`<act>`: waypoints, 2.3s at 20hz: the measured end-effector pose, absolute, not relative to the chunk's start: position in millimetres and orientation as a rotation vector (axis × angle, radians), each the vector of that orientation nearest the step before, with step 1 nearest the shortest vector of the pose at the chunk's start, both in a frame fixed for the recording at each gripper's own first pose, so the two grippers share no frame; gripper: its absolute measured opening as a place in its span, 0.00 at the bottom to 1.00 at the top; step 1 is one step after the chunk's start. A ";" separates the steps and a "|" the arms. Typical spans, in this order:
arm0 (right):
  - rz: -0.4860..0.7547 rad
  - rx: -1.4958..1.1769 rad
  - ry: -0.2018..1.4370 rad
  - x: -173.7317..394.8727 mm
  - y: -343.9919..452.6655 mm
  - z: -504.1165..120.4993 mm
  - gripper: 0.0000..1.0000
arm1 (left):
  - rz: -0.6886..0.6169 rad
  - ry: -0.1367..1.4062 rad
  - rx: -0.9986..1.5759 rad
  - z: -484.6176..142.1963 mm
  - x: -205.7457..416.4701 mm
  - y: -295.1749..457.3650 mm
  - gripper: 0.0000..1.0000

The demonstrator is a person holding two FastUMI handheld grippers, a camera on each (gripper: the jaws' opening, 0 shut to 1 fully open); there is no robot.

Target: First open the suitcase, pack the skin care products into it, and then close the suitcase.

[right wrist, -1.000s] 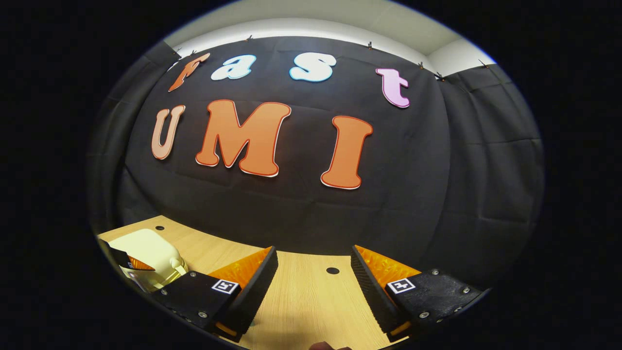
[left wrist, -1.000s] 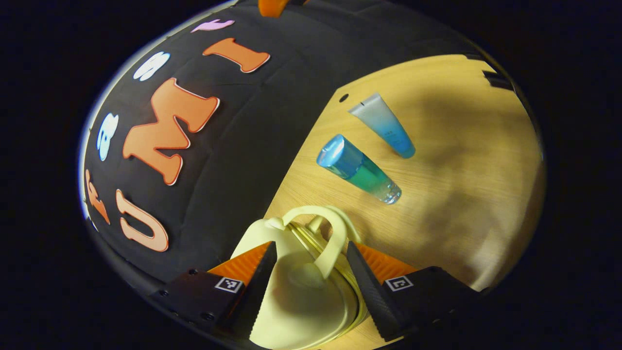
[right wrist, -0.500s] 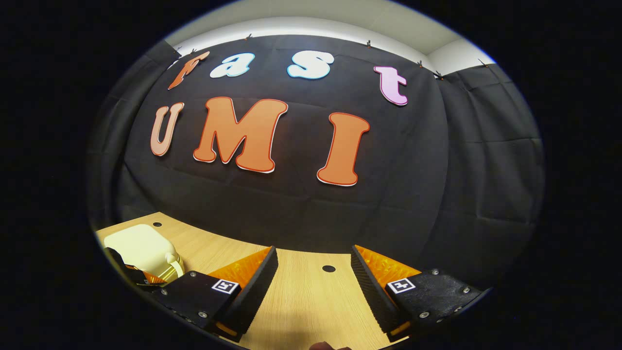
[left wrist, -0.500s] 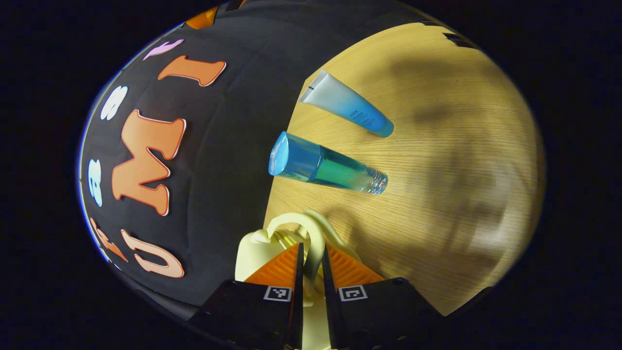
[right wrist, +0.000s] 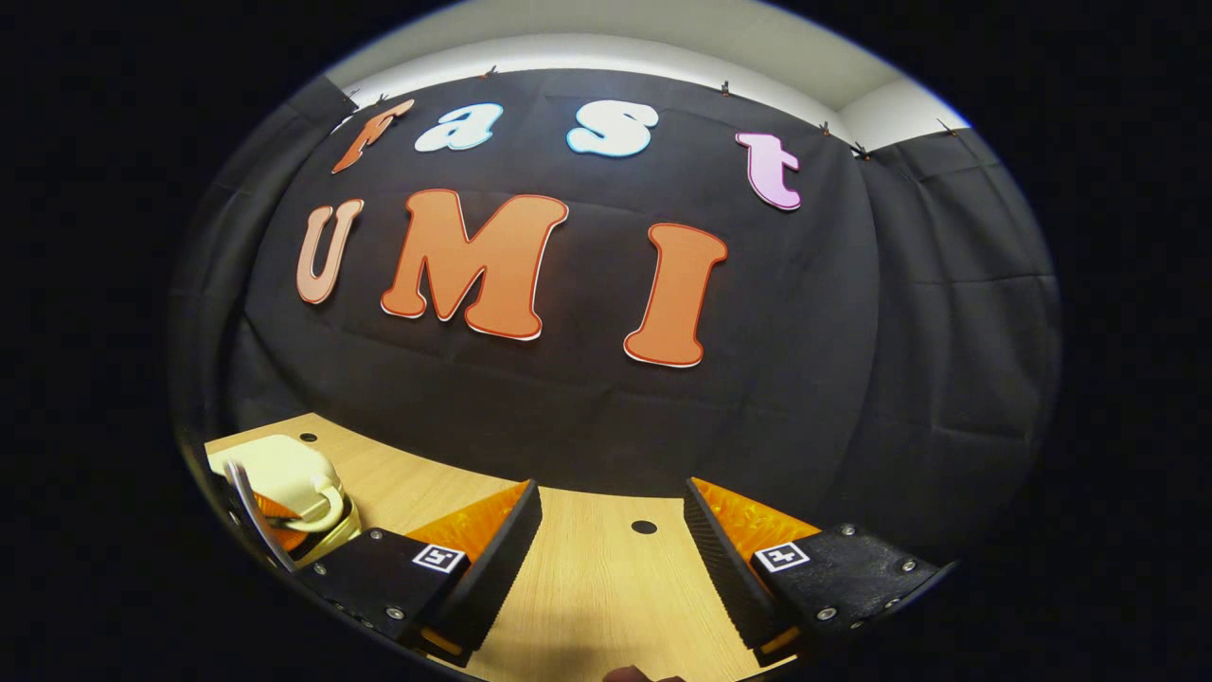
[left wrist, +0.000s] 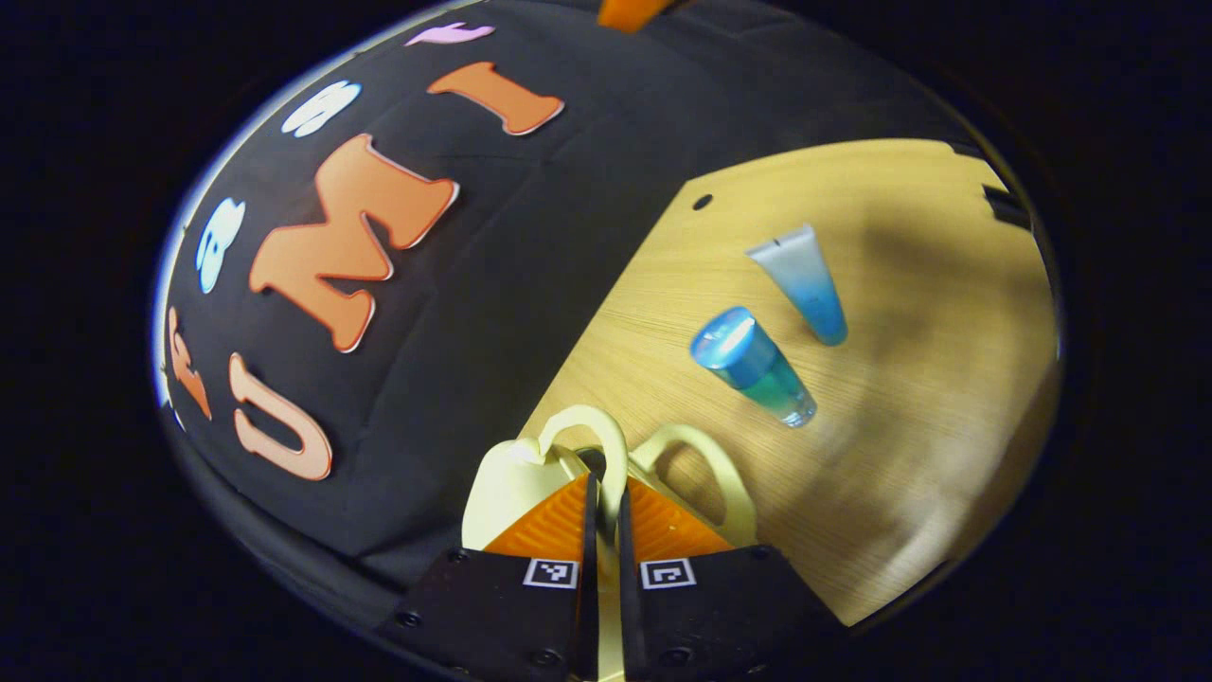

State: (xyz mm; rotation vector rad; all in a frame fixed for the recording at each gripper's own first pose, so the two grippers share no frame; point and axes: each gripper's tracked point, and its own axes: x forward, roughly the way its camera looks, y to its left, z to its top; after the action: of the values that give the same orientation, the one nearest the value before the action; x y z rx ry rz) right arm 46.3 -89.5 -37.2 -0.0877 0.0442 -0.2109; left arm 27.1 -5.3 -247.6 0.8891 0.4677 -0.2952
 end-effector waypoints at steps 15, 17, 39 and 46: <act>-0.080 -0.132 0.020 80.6 -2.5 -16.2 0.95 | 0.059 0.390 0.445 -111.0 52.0 174.1 0.07; -0.061 -0.129 0.015 86.1 10.8 -13.4 0.95 | 0.104 0.383 0.401 -103.0 45.9 211.2 0.09; -0.077 -0.148 0.039 98.7 102.2 1.4 0.95 | 0.324 0.629 0.332 -222.0 22.1 479.1 0.10; -0.095 -0.145 0.048 89.9 95.7 1.0 0.95 | 0.325 0.482 0.375 -177.1 29.3 460.9 0.36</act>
State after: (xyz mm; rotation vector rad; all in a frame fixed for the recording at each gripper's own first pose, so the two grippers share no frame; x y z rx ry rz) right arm 89.9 95.7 1.0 -0.1446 0.0484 -0.0948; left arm 29.3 460.9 -177.1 0.3745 0.4817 0.3252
